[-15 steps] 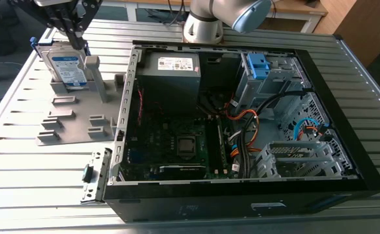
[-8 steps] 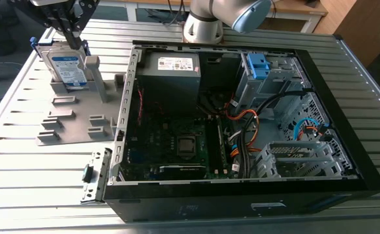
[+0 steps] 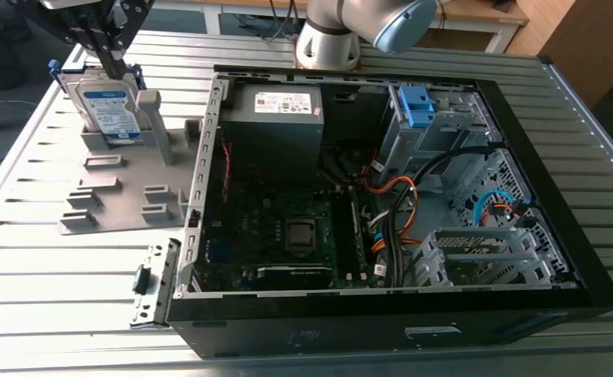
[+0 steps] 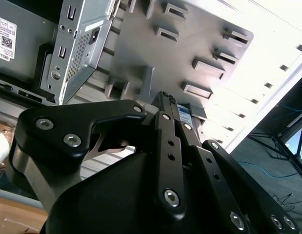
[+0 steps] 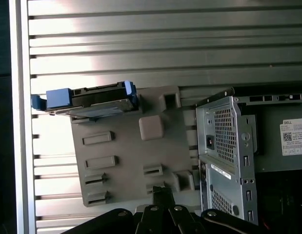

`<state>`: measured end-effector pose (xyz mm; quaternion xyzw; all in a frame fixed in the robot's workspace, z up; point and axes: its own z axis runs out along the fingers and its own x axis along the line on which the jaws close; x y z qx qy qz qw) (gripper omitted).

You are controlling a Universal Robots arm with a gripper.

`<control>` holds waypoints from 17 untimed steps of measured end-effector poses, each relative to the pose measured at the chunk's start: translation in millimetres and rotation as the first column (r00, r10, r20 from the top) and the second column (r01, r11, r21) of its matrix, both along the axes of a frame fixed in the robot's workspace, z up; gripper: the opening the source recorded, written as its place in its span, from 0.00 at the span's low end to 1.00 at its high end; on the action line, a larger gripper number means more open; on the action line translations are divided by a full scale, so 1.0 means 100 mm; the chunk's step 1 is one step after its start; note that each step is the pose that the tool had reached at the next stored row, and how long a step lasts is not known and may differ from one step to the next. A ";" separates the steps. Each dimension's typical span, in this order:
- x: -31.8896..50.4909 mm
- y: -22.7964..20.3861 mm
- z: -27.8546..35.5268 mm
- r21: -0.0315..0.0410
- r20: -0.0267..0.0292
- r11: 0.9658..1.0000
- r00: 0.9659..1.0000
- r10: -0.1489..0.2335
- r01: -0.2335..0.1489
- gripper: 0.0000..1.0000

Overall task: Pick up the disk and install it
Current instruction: 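Reach for the disk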

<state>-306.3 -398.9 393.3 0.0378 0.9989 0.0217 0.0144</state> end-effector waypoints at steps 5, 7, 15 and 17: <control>-0.039 0.000 0.000 0.000 0.000 1.000 1.000 0.000 0.000 0.11; -0.054 0.000 0.000 0.000 0.000 1.000 1.000 0.000 0.000 0.11; -0.116 0.000 -0.001 0.000 0.000 1.000 1.000 0.000 0.000 0.11; -0.131 0.000 -0.001 0.000 0.000 1.000 1.000 0.000 0.000 0.11</control>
